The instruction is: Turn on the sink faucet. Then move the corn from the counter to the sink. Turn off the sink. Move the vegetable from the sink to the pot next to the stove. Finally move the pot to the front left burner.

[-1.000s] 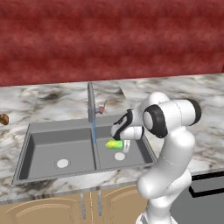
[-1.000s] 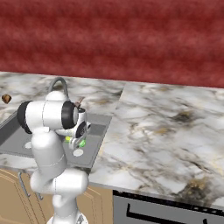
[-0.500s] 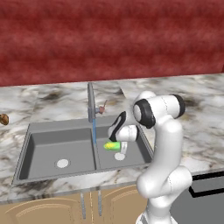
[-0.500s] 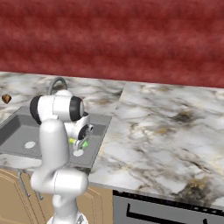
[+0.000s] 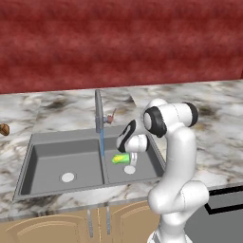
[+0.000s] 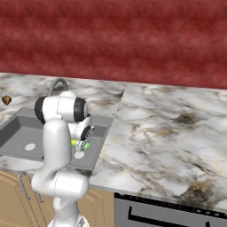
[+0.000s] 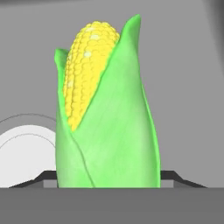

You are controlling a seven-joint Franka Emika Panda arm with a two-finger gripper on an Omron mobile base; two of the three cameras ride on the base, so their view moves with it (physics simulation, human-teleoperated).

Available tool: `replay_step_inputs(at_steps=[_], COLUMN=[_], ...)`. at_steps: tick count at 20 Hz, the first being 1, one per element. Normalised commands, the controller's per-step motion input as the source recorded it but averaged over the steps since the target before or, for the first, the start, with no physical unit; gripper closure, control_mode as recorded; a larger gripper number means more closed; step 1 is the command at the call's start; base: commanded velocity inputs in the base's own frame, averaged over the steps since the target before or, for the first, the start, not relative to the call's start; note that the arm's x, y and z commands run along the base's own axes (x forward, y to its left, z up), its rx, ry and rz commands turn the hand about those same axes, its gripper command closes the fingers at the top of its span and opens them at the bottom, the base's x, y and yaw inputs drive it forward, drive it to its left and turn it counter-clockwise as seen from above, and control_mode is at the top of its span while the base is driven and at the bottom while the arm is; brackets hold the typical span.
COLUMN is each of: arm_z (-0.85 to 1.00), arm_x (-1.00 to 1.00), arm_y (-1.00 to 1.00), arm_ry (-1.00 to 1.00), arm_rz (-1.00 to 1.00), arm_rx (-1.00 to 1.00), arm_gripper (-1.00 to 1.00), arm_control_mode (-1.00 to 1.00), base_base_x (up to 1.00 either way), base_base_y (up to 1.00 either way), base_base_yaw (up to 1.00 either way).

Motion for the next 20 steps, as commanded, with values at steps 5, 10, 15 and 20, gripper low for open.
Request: replay_step_inputs(at_steps=[5, 10, 15, 20], arm_z=[-0.09, 0.09, 0.45, 0.72], arm_x=[0.07, 0.00, -0.02, -0.13], arm_y=[0.01, 0.00, -0.01, -0.09], arm_ry=[0.00, 0.00, -0.01, -0.05], arm_rz=[0.03, 0.01, 0.00, 0.00], arm_rx=[0.05, 0.04, 0.01, 0.00], arm_gripper=[-1.00, -1.00, -1.00, -1.00], arm_control_mode=[-1.00, -1.00, -1.00, -1.00], base_base_x=[0.00, 0.00, 0.00, 0.00], base_base_y=[0.00, 0.00, 0.00, 0.00], base_base_yaw=[0.00, 0.00, 0.00, 0.00])
